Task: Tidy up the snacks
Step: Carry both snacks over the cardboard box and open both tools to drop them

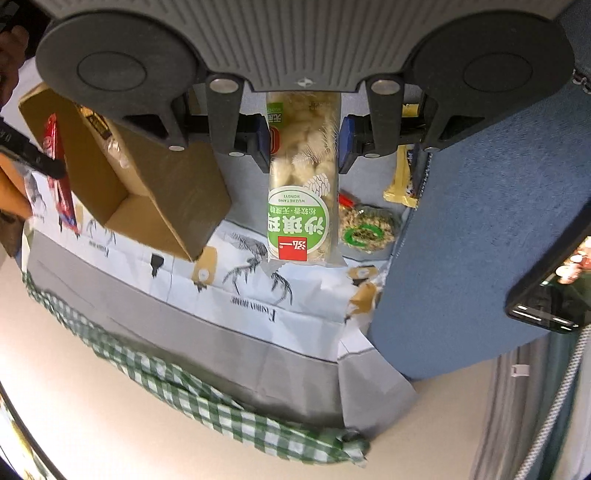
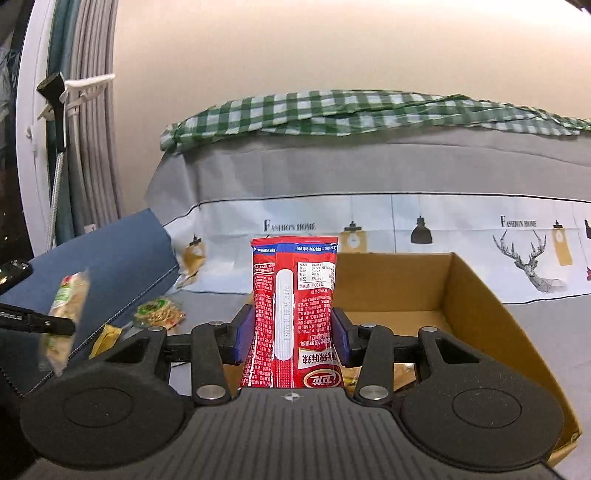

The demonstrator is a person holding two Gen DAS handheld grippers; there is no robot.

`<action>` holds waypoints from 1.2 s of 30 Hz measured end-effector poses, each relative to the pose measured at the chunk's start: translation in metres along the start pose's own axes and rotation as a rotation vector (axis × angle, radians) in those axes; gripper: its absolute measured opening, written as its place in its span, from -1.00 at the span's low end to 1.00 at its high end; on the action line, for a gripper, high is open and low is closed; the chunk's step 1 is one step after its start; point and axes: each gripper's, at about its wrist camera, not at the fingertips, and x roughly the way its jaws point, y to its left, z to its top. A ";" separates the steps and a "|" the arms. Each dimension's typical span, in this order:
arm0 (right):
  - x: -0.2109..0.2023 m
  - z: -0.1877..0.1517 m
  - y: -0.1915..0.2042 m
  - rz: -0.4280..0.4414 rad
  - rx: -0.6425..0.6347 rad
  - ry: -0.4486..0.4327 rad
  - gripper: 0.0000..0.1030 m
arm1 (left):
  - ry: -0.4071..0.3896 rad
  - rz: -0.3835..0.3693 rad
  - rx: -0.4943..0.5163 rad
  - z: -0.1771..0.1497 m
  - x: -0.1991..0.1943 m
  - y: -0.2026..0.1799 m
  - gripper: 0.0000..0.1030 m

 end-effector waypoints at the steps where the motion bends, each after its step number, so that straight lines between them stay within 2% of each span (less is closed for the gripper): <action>1: 0.002 -0.001 -0.004 0.000 0.010 0.004 -0.12 | -0.005 0.007 0.005 0.000 -0.001 -0.002 -0.22; 6: 0.012 -0.004 -0.017 -0.009 0.078 0.000 -0.12 | -0.010 0.048 0.084 0.001 -0.002 -0.022 -0.22; 10: 0.014 -0.004 -0.024 -0.030 0.109 -0.025 -0.12 | -0.011 0.035 0.060 0.006 0.003 -0.045 -0.22; 20: 0.008 -0.003 -0.055 -0.135 0.203 -0.088 -0.12 | -0.108 -0.107 0.104 0.047 0.004 -0.159 -0.22; 29: -0.009 -0.002 -0.074 -0.245 0.234 -0.191 -0.12 | -0.107 -0.212 0.142 0.060 0.024 -0.245 -0.22; 36: -0.014 -0.002 -0.083 -0.293 0.261 -0.219 -0.12 | -0.085 -0.228 0.186 0.053 0.043 -0.282 -0.22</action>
